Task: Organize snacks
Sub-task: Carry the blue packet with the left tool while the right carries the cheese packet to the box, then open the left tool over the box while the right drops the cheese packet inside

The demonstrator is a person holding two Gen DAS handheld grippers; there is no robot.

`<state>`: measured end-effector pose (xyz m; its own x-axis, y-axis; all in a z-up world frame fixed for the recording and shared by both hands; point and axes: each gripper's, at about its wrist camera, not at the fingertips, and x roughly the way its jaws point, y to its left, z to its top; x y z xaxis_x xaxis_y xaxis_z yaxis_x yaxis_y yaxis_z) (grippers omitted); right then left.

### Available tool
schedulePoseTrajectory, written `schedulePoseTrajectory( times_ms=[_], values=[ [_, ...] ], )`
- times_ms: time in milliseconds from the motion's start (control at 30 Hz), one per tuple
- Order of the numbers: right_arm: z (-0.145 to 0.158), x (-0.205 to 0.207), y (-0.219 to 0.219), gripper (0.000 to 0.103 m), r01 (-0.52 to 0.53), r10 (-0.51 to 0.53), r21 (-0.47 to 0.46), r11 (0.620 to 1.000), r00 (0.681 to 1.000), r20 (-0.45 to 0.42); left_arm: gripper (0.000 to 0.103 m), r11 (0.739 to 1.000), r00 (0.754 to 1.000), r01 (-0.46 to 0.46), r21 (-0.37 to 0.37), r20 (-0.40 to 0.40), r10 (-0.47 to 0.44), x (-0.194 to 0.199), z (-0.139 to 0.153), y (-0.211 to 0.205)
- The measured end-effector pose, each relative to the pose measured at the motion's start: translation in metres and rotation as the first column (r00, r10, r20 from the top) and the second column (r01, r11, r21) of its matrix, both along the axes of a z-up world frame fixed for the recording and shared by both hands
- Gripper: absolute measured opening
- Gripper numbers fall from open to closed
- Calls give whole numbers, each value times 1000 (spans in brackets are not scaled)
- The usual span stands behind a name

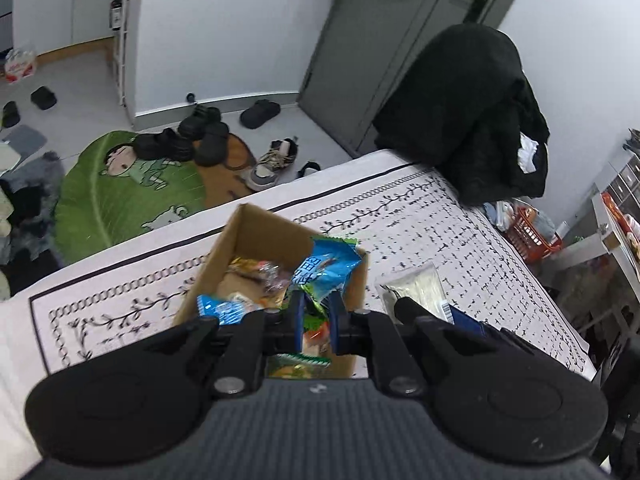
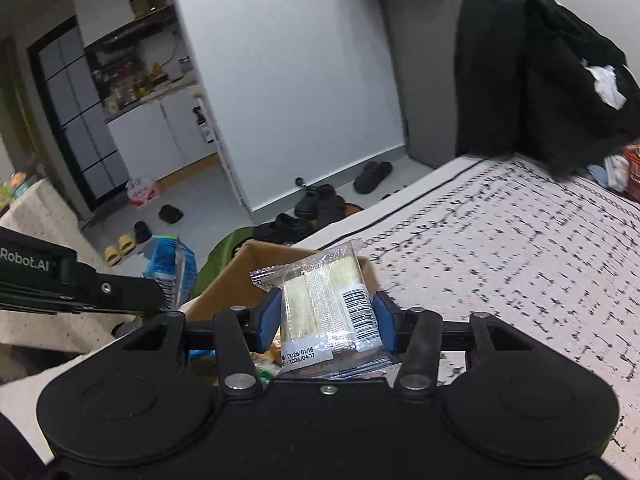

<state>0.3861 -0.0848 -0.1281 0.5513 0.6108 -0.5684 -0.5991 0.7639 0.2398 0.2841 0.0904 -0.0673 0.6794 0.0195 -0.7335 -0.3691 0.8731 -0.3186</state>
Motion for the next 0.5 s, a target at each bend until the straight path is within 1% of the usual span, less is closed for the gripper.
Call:
schedulePoseTrajectory(
  times_ms=[200,267,367,500],
  values=[
    [1,-8,10,48,-17,17,-15,1000,1000,9,12,999,999,-43,-28,-25,42,-17,-6,10],
    [-1,-9,13,48,-24,24,-22,999,1000,6,12,998,997,-60,-35,-49,58,-19,-11,14],
    [-4,-12,20,48,-40,40,-31,999,999,0,17,993,990,-117,-18,-79,115,-23,-15,23],
    [-7,-17,31,48,-70,70,-44,997,997,-13,20,989,988,-140,-36,-74,138,-31,-12,36]
  ],
)
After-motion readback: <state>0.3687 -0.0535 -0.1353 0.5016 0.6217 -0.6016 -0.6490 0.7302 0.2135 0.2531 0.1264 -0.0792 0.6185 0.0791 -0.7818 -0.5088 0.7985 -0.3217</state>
